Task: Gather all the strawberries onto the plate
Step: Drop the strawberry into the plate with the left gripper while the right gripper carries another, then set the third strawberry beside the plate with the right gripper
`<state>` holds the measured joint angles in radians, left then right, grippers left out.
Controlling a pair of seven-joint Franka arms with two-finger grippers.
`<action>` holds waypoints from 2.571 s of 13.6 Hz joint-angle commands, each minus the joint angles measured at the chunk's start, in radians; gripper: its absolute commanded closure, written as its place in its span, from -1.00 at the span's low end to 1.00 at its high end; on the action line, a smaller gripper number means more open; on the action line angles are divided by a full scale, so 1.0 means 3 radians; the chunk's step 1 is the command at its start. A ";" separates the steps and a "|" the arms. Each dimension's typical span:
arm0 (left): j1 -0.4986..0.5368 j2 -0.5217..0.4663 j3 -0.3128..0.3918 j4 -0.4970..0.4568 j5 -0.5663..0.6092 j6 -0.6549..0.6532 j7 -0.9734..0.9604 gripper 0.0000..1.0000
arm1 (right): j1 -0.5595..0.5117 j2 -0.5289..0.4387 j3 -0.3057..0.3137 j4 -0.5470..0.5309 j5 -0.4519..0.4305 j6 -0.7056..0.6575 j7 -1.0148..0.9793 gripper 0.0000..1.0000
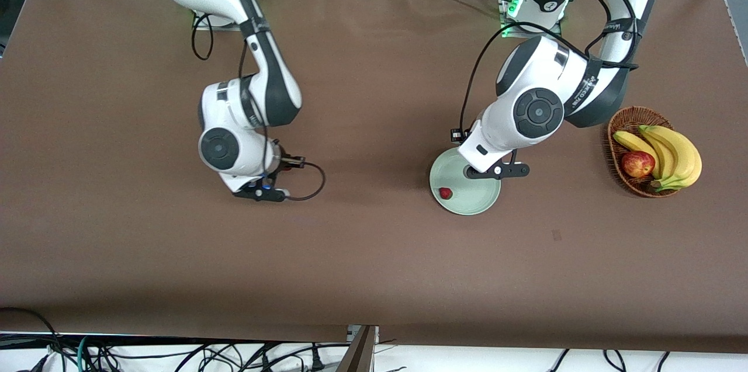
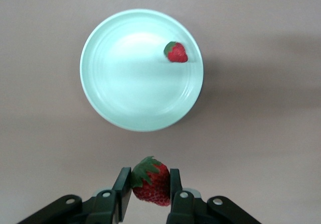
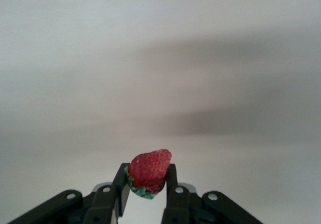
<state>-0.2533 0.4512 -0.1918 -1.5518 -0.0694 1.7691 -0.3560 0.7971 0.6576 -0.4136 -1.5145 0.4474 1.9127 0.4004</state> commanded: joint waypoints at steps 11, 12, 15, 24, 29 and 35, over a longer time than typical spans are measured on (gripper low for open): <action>0.0210 0.0291 -0.0020 -0.0283 0.0175 0.0965 0.1504 -1.00 | 0.0022 0.0175 0.0305 0.0420 0.0492 0.0042 0.0966 0.67; 0.0210 0.0291 -0.0020 -0.0278 0.0175 0.0950 0.1504 -1.00 | 0.0022 0.0180 0.0305 0.0431 0.0508 0.0047 0.0976 0.67; 0.0216 0.0286 -0.0020 -0.0278 0.0175 0.0945 0.1504 -1.00 | 0.0160 0.0226 0.0310 0.0451 0.0508 0.0179 0.1201 0.67; 0.0200 0.0301 -0.0020 -0.0283 0.0165 0.0950 0.1499 -1.00 | 0.0211 0.0411 0.0637 0.0856 0.0528 0.0624 0.1830 0.67; 0.0210 0.0296 -0.0020 -0.0278 0.0165 0.0950 0.1504 -1.00 | 0.0237 0.0574 0.0729 0.0850 0.0406 0.0901 0.1877 0.67; 0.0210 0.0301 -0.0020 -0.0278 0.0160 0.0950 0.1499 -1.00 | 0.0370 0.0773 0.0729 0.0809 0.0104 0.0921 0.1902 0.48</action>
<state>-0.2004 0.5604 -0.1895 -1.6178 -0.0352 2.0525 0.0775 0.9026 0.8749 -0.1931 -1.2870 0.4938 2.1847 0.9574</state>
